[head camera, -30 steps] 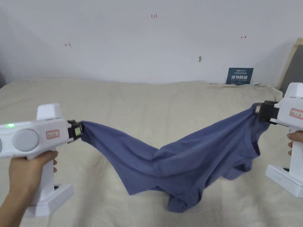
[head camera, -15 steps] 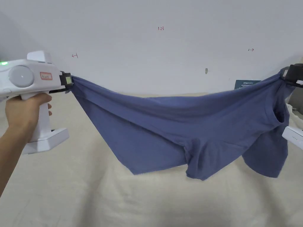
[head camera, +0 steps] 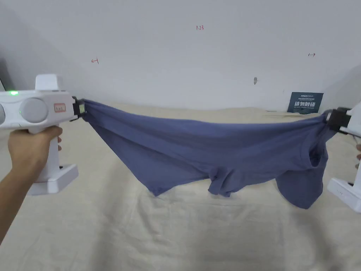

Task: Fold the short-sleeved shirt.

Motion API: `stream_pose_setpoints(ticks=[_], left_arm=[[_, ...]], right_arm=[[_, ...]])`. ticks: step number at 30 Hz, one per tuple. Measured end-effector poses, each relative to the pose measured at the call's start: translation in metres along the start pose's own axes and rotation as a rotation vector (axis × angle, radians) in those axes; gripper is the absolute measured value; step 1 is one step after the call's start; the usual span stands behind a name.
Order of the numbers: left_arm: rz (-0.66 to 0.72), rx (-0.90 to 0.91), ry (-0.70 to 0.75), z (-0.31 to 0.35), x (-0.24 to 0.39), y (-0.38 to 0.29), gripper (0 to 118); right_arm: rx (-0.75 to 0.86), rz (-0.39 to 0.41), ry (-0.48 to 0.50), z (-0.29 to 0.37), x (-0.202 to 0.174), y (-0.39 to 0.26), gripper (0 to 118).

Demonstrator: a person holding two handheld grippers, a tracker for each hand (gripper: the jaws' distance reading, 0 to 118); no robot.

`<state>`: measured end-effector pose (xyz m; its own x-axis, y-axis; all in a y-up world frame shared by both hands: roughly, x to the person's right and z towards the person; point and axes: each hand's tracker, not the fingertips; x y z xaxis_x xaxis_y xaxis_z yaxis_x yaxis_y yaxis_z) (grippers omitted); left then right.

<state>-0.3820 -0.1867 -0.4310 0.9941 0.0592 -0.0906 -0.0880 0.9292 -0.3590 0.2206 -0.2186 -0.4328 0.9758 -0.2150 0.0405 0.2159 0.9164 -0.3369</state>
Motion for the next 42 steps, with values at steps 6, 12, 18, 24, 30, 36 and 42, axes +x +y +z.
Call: stream_pose_setpoints(ticks=[6, 12, 18, 24, 30, 36, 42], left_arm=[[0.001, -0.143, 0.040, -0.006, -0.011, -0.092, 0], [-0.003, -0.283, 0.052, 0.007, -0.021, -0.179, 0], [-0.001, -0.374, 0.064, 0.029, -0.038, -0.247, 0], [0.023, -0.438, 0.069, 0.064, -0.047, -0.292, 0], [0.016, -0.465, 0.055, 0.099, -0.045, -0.313, 0], [-0.002, -0.477, 0.033, 0.132, -0.043, -0.322, 0], [0.019, -0.477, 0.008, 0.163, -0.038, -0.327, 0]], right_arm=[[-0.151, -0.009, -0.011, -0.007, 0.003, -0.091, 8], [-0.256, -0.031, -0.024, 0.017, 0.011, -0.172, 8], [-0.322, -0.038, -0.033, 0.057, 0.016, -0.224, 8], [-0.362, -0.013, -0.033, 0.091, 0.022, -0.254, 7], [-0.386, 0.037, -0.040, 0.122, 0.021, -0.272, 7], [-0.395, 0.042, -0.037, 0.152, 0.026, -0.287, 6], [-0.406, 0.043, -0.018, 0.175, 0.023, -0.295, 6]])
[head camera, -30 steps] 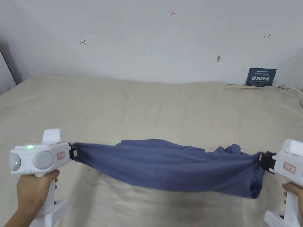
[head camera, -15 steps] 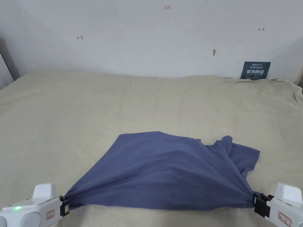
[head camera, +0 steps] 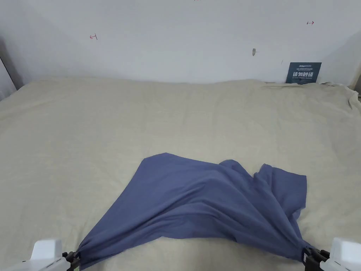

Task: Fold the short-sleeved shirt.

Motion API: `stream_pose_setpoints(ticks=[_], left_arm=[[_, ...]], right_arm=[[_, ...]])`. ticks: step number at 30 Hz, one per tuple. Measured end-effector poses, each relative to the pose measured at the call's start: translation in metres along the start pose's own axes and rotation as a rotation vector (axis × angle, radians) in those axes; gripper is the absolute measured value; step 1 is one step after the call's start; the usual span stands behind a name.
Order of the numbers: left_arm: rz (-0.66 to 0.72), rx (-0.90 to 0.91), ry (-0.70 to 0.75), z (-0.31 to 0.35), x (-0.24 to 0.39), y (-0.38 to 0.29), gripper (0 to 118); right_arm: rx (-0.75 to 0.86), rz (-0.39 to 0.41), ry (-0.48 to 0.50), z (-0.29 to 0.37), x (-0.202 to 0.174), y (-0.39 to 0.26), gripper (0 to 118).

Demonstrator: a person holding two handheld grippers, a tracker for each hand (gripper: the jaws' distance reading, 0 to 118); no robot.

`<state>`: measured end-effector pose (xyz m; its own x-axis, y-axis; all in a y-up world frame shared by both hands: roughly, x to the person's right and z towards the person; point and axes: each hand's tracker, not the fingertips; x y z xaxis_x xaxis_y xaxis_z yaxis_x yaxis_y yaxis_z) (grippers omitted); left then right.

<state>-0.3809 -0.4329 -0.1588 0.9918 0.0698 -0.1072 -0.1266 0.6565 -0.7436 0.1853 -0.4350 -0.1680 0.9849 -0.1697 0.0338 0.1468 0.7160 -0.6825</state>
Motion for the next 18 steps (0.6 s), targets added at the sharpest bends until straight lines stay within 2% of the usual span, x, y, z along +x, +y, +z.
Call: stream_pose_setpoints(ticks=[6, 12, 16, 17, 18], left_arm=[[-0.010, -0.031, 0.017, -0.010, 0.004, -0.006, 0], [0.012, -0.097, 0.028, -0.047, 0.018, -0.010, 0], [0.018, -0.144, 0.030, -0.058, 0.027, -0.010, 0], [0.019, -0.154, 0.028, -0.058, 0.029, -0.008, 1], [0.023, -0.152, 0.026, -0.058, 0.031, -0.006, 11]], right_arm=[[-0.024, 0.032, -0.025, -0.001, -0.012, -0.009, 6], [-0.112, 0.001, -0.078, -0.034, -0.004, -0.022, 6], [-0.131, -0.003, -0.086, -0.031, -0.015, -0.022, 6], [-0.127, -0.001, -0.089, -0.027, -0.020, -0.019, 7], [-0.121, 0.000, -0.094, -0.024, -0.022, -0.017, 10]])
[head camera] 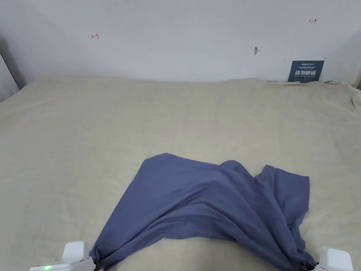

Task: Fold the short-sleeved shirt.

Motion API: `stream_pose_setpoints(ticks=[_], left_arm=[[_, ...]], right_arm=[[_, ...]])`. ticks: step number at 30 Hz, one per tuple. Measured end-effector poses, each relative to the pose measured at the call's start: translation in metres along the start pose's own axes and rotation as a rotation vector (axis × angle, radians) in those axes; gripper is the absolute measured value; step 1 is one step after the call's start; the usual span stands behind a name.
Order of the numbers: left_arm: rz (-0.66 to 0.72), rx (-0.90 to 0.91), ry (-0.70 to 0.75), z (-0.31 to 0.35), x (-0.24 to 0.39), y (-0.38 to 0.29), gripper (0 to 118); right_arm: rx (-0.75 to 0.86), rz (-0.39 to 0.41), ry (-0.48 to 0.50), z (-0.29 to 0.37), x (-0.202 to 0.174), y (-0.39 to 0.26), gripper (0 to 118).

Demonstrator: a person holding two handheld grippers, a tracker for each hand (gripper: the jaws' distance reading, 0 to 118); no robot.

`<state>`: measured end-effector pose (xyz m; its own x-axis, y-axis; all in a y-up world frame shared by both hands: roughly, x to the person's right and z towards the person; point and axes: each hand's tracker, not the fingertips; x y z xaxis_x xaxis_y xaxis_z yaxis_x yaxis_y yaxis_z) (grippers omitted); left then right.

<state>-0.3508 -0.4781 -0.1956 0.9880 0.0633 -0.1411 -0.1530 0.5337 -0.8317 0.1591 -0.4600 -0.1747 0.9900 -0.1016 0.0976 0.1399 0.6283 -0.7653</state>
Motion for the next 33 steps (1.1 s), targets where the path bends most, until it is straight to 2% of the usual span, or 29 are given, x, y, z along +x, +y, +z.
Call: stream_pose_setpoints(ticks=[1, 2, 3, 4, 5, 6, 7, 16, 18, 19, 20, 22, 24, 26, 27, 33], left_arm=[[0.004, 0.000, -0.001, 0.001, 0.002, 0.001, 20], [0.008, -0.005, 0.006, 0.002, 0.003, 0.004, 33], [0.012, -0.007, 0.003, 0.004, 0.005, 0.006, 60], [0.014, -0.008, 0.003, 0.006, 0.007, 0.009, 81], [0.015, -0.003, 0.002, 0.010, 0.008, 0.012, 98], [0.012, 0.013, 0.001, 0.014, 0.010, 0.015, 112], [0.003, 0.045, -0.007, 0.020, 0.013, 0.018, 115], [-0.058, 0.281, -0.069, 0.076, 0.050, 0.077, 115], [-0.085, 0.316, -0.091, 0.083, 0.060, 0.096, 112], [-0.095, 0.337, -0.086, 0.085, 0.066, 0.104, 108], [-0.107, 0.362, -0.088, 0.086, 0.073, 0.113, 99], [-0.138, 0.408, -0.111, 0.086, 0.084, 0.130, 58], [-0.149, 0.427, -0.130, 0.081, 0.094, 0.145, 14], [-0.152, 0.428, -0.187, 0.072, 0.103, 0.163, 10], [-0.146, 0.428, -0.188, 0.066, 0.107, 0.171, 1], [-0.197, 0.368, -0.198, 0.008, 0.128, 0.228, 0]], right_arm=[[0.006, 0.002, -0.006, 0.003, -0.001, 0.003, 17], [0.011, 0.001, -0.008, 0.007, -0.001, 0.006, 30], [0.022, -0.004, -0.008, 0.011, -0.002, 0.009, 55], [0.037, -0.007, -0.006, 0.016, -0.003, 0.013, 75], [0.057, -0.008, -0.005, 0.021, -0.005, 0.017, 91], [0.088, -0.007, -0.006, 0.028, -0.006, 0.022, 99], [0.124, -0.005, -0.001, 0.034, -0.006, 0.027, 99], [0.321, 0.008, 0.015, 0.080, -0.007, 0.077, 99], [0.360, 0.030, 0.018, 0.087, -0.007, 0.085, 98], [0.376, 0.034, 0.007, 0.088, -0.008, 0.088, 96], [0.387, 0.037, -0.007, 0.088, -0.008, 0.092, 91], [0.407, 0.048, -0.012, 0.088, -0.007, 0.100, 56], [0.421, 0.049, -0.022, 0.087, -0.011, 0.106, 5], [0.435, 0.044, -0.019, 0.081, -0.008, 0.112, 4], [0.447, 0.037, -0.019, 0.077, -0.007, 0.115, 4], [0.445, 0.021, -0.022, 0.056, 0.001, 0.135, 0]])
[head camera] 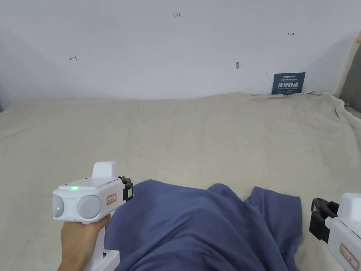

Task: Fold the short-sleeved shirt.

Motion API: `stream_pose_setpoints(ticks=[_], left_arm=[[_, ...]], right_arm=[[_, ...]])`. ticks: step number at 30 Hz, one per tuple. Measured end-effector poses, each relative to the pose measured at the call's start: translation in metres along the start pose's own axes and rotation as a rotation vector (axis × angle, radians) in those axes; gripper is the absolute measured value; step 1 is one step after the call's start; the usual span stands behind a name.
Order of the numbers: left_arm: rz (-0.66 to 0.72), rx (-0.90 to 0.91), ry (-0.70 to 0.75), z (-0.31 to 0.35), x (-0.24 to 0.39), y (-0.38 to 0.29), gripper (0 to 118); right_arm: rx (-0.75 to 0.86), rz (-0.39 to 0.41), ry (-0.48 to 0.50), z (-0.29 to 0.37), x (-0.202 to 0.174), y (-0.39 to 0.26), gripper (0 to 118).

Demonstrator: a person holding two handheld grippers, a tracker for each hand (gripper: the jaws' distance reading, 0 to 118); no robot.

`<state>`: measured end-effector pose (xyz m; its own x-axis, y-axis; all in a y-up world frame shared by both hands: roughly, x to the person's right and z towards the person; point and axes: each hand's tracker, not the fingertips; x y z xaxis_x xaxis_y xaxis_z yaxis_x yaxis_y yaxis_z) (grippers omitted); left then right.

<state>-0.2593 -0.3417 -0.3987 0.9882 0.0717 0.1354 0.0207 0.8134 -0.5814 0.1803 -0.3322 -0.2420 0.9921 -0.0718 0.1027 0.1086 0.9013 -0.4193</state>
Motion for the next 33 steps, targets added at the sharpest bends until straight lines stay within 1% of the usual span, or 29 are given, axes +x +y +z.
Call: stream_pose_setpoints(ticks=[4, 6, 8, 9, 10, 11, 13, 14, 15, 16, 19, 20, 21, 22, 24, 25, 26, 27, 28, 29, 30, 33], left_arm=[[0.001, -0.114, -0.030, -0.067, -0.012, 0.023, 0], [-0.011, -0.161, -0.009, -0.101, -0.018, 0.031, 0], [-0.007, -0.220, -0.024, -0.132, -0.024, 0.036, 0], [-0.008, -0.233, -0.016, -0.147, -0.027, 0.037, 3], [0.002, -0.255, -0.019, -0.159, -0.030, 0.038, 8], [0.007, -0.281, -0.014, -0.172, -0.034, 0.039, 17], [0.013, -0.320, -0.015, -0.194, -0.038, 0.038, 59], [0.006, -0.341, -0.009, -0.204, -0.040, 0.037, 76], [-0.005, -0.367, 0.004, -0.214, -0.040, 0.035, 89], [-0.019, -0.378, 0.013, -0.221, -0.039, 0.033, 91], [-0.046, -0.422, 0.027, -0.241, -0.038, 0.026, 88], [-0.052, -0.446, 0.031, -0.246, -0.035, 0.022, 81], [-0.055, -0.474, 0.036, -0.251, -0.033, 0.018, 65], [-0.061, -0.505, 0.042, -0.256, -0.032, 0.014, 63], [-0.068, -0.468, 0.055, -0.250, -0.028, 0.008, 62], [-0.082, -0.440, 0.059, -0.246, -0.025, 0.011, 53], [-0.085, -0.453, 0.032, -0.244, -0.022, 0.011, 33], [-0.102, -0.443, 0.009, -0.241, -0.019, 0.011, 6], [-0.114, -0.436, -0.011, -0.236, -0.012, 0.009, 4], [-0.161, -0.445, 0.031, -0.236, -0.006, 0.006, 3], [-0.199, -0.439, 0.024, -0.233, -0.003, 0.004, 3], [-0.159, -0.359, 0.014, -0.213, -0.002, 0.008, 2]], right_arm=[[-0.011, -0.003, -0.009, -0.023, 0.005, 0.004, 0], [-0.022, 0.000, -0.013, -0.036, 0.006, 0.005, 0], [-0.032, -0.003, -0.016, -0.048, 0.008, 0.004, 0], [-0.038, -0.006, -0.018, -0.054, 0.009, 0.003, 0], [-0.044, -0.009, -0.019, -0.060, 0.010, 0.002, 0], [-0.050, -0.011, -0.021, -0.065, 0.010, 0.001, 0], [-0.064, -0.010, -0.025, -0.075, 0.011, -0.002, 0], [-0.070, -0.009, -0.028, -0.079, 0.011, -0.003, 0], [-0.077, -0.011, -0.030, -0.083, 0.011, -0.005, 0], [-0.085, -0.013, -0.033, -0.086, 0.012, -0.007, 0], [-0.102, -0.013, -0.040, -0.092, 0.012, -0.012, 0], [-0.106, -0.011, -0.044, -0.093, 0.012, -0.013, 0], [-0.111, -0.011, -0.047, -0.094, 0.012, -0.015, 0], [-0.117, -0.012, -0.050, -0.095, 0.014, -0.017, 0], [-0.130, -0.012, -0.051, -0.095, 0.015, -0.019, 0], [-0.134, -0.012, -0.052, -0.095, 0.016, -0.019, 0], [-0.137, -0.011, -0.053, -0.094, 0.017, -0.020, 0], [-0.143, -0.011, -0.052, -0.095, 0.018, -0.020, 0], [-0.149, -0.015, -0.052, -0.097, 0.019, -0.019, 0], [-0.151, -0.023, -0.051, -0.099, 0.020, -0.019, 0], [-0.154, -0.036, -0.049, -0.101, 0.024, -0.018, 0], [-0.177, -0.048, -0.046, -0.115, 0.028, -0.013, 0]])
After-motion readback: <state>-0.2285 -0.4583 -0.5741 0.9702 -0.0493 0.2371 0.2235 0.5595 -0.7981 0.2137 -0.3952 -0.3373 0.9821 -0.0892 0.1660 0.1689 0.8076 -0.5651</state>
